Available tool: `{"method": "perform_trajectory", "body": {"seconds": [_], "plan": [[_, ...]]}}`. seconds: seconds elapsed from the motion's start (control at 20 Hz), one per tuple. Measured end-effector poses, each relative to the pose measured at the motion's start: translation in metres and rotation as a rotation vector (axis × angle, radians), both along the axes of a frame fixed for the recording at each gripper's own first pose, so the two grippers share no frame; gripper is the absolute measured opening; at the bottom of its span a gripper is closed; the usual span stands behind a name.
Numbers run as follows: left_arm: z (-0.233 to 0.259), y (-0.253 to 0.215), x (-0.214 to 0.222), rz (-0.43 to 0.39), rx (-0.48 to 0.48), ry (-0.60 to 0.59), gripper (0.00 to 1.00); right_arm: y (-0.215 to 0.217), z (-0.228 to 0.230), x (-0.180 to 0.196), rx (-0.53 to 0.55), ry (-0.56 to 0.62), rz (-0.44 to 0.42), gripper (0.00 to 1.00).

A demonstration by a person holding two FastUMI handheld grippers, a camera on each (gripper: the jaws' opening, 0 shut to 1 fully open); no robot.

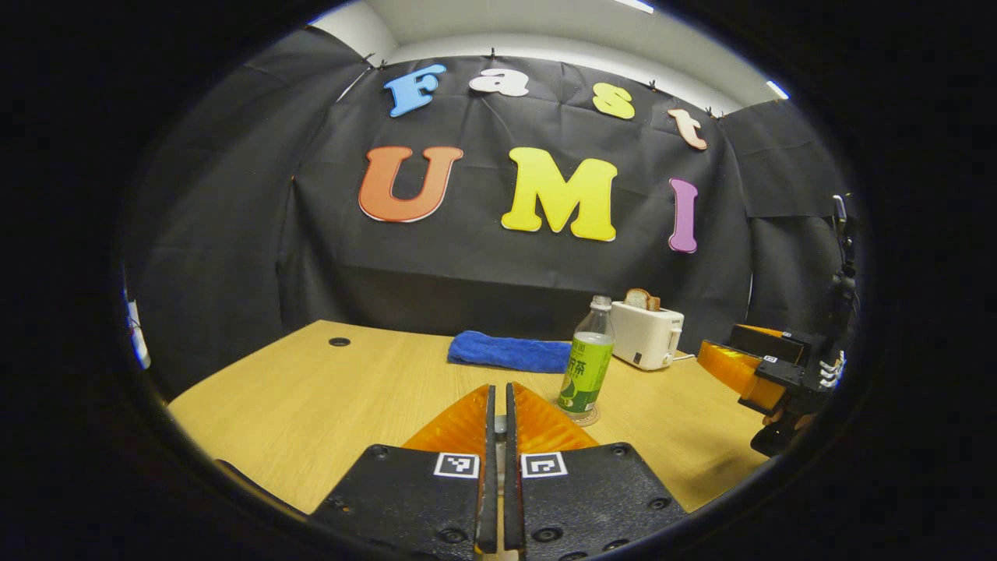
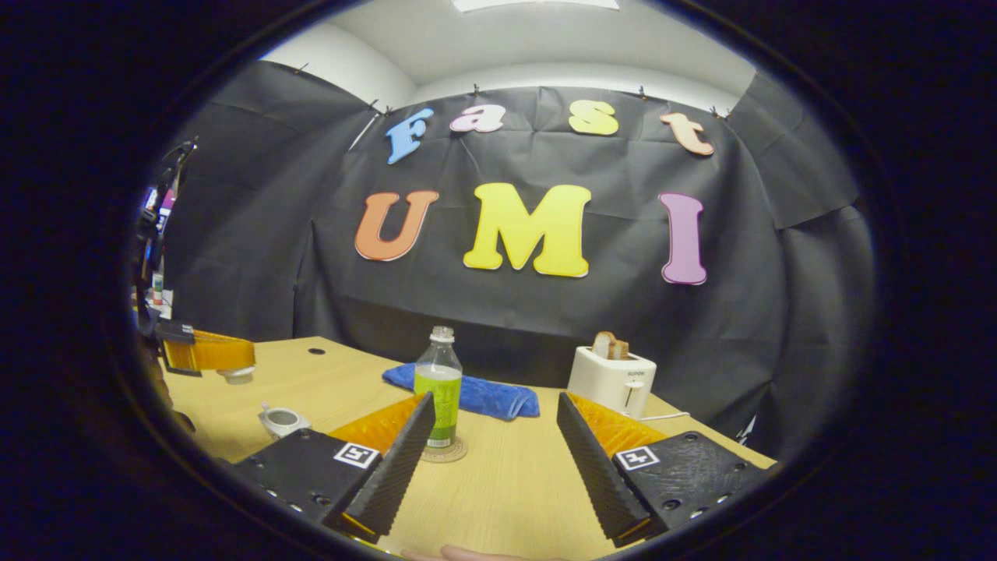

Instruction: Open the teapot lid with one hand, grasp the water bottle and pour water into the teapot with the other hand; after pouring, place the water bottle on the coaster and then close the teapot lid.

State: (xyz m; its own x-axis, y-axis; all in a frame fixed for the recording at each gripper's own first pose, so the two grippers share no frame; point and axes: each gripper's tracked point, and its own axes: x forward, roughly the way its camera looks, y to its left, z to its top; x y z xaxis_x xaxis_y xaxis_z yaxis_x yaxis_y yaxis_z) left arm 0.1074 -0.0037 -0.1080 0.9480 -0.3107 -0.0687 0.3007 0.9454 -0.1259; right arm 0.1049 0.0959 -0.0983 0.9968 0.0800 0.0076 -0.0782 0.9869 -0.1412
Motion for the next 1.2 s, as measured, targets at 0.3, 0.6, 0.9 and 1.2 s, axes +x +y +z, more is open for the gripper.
{"method": "perform_trajectory", "body": {"seconds": [0.3,0.6,0.9,1.2], "plan": [[-0.028,0.000,0.018,0.026,-0.001,0.037,0.06,-0.020,-0.011,-0.017,0.046,0.017,0.009,0.95],[-0.047,-0.014,0.031,0.052,0.039,0.067,0.06,-0.043,-0.006,-0.019,0.048,-0.032,-0.042,0.95],[-0.054,-0.013,0.041,0.121,0.150,0.025,0.06,-0.033,0.000,-0.027,0.018,-0.054,-0.023,0.95],[-0.060,-0.019,0.041,0.139,0.128,0.046,0.06,-0.032,0.002,-0.030,0.009,-0.061,-0.017,0.97]]}}
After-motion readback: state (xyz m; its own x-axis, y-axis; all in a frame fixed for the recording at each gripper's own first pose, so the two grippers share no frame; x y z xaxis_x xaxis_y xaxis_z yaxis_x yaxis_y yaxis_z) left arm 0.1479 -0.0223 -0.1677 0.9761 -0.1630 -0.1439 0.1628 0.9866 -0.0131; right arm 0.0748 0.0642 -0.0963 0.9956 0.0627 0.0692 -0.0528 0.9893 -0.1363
